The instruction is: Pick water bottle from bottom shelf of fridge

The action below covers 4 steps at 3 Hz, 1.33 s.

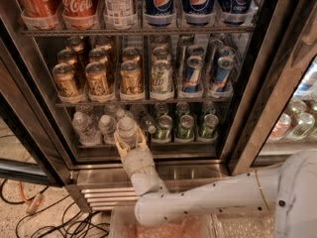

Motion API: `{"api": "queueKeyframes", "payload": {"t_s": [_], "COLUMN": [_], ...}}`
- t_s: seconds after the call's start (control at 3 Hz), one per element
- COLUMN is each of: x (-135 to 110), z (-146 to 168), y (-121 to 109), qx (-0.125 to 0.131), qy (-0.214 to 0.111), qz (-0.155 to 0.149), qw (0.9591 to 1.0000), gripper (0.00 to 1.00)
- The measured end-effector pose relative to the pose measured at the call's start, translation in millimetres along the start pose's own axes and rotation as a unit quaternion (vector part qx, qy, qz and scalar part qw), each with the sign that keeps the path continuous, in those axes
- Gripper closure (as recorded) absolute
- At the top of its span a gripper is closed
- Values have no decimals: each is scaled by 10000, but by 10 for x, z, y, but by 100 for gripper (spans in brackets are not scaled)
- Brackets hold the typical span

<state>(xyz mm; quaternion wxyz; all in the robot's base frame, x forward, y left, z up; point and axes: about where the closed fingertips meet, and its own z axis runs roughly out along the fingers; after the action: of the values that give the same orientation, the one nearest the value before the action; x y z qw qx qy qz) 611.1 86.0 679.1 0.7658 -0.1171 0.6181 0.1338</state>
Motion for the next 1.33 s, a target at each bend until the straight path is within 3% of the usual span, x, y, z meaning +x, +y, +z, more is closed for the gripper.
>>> {"api": "queueKeyframes", "payload": {"t_s": [0.33, 0.67, 1.0, 1.33], "x": [30, -11, 166, 360], "z": [-53, -160, -307, -458], "y": [40, -413, -651, -660], "qx": [-697, -1160, -1670, -2154], "qy": [182, 357, 856, 1323], "qz": [91, -222, -406, -426], "qw": [9974, 9924, 9814, 9666], "gripper": [100, 100, 100, 100]}}
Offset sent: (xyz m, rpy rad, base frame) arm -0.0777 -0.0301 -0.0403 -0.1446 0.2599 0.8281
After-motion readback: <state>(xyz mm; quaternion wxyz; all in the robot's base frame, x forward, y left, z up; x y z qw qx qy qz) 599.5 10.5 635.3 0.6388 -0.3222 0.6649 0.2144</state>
